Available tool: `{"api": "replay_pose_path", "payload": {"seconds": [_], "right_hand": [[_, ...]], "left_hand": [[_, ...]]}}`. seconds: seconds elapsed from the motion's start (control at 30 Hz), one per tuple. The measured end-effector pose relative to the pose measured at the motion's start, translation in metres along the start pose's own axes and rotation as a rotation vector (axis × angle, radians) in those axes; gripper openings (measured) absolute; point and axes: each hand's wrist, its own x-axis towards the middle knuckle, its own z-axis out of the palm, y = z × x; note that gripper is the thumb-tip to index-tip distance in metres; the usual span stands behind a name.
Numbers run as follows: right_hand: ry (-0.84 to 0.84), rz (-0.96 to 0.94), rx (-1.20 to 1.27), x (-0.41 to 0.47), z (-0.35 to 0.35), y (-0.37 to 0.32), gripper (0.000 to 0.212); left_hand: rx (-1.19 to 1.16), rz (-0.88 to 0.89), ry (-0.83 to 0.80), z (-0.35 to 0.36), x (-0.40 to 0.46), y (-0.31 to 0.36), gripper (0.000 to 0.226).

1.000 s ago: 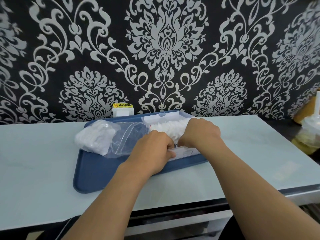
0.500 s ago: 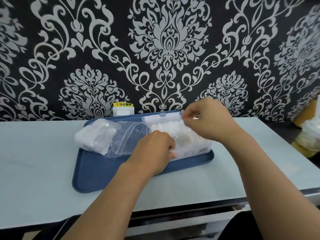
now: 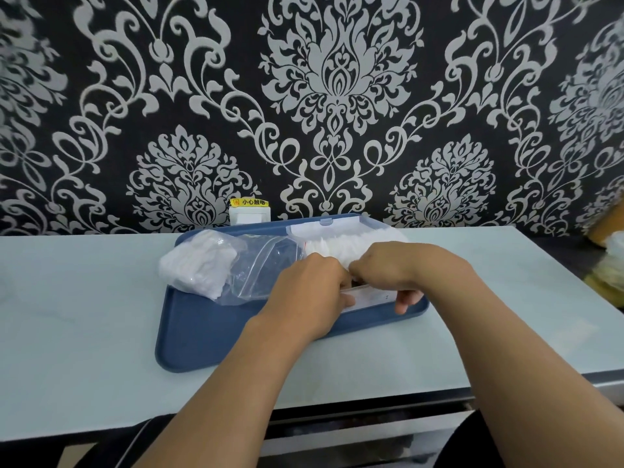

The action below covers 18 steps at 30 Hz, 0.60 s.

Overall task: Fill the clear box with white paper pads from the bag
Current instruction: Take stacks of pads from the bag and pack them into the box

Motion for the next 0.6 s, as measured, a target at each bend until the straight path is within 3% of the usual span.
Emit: {"api": "replay_pose_path", "payload": {"seconds": [0.07,0.17,0.27,0.33,0.37,0.4,0.43,0.5,0.53,0.6], "right_hand": [[0.023,-0.043,0.016,-0.004,-0.002,-0.001,0.026],[0.143,-0.341,0.138,-0.013,-0.006,-0.007,0.025],[0.299,-0.593,0.468,-0.027,-0.005,-0.025,0.028],[0.251,-0.667,0.567,-0.027,0.003,-0.041,0.030],[0.209,-0.684,0.551,-0.023,0.011,-0.048,0.033],[0.187,-0.701,0.485,-0.019,0.019,-0.056,0.034],[0.197,-0.720,0.384,-0.012,0.029,-0.064,0.035],[0.222,-0.765,0.184,0.002,0.046,-0.076,0.032],[0.206,-0.777,0.100,0.009,0.053,-0.081,0.031],[0.193,-0.787,0.018,0.017,0.062,-0.089,0.034]], "left_hand": [[-0.011,0.016,-0.013,0.000,-0.002,-0.002,0.021],[-0.080,0.115,0.082,-0.012,-0.006,-0.006,0.024],[-0.244,0.257,0.571,-0.045,-0.016,-0.020,0.020],[-0.279,0.144,0.936,-0.064,-0.023,-0.046,0.012],[-0.277,-0.007,1.023,-0.069,-0.025,-0.063,0.013],[-0.257,-0.212,1.012,-0.069,-0.025,-0.081,0.021],[-0.218,-0.425,0.890,-0.066,-0.025,-0.101,0.032],[-0.193,-0.707,0.522,-0.052,-0.024,-0.129,0.046],[-0.188,-0.744,0.382,-0.046,-0.024,-0.135,0.048],[-0.174,-0.662,0.304,-0.038,-0.025,-0.138,0.044]]}}
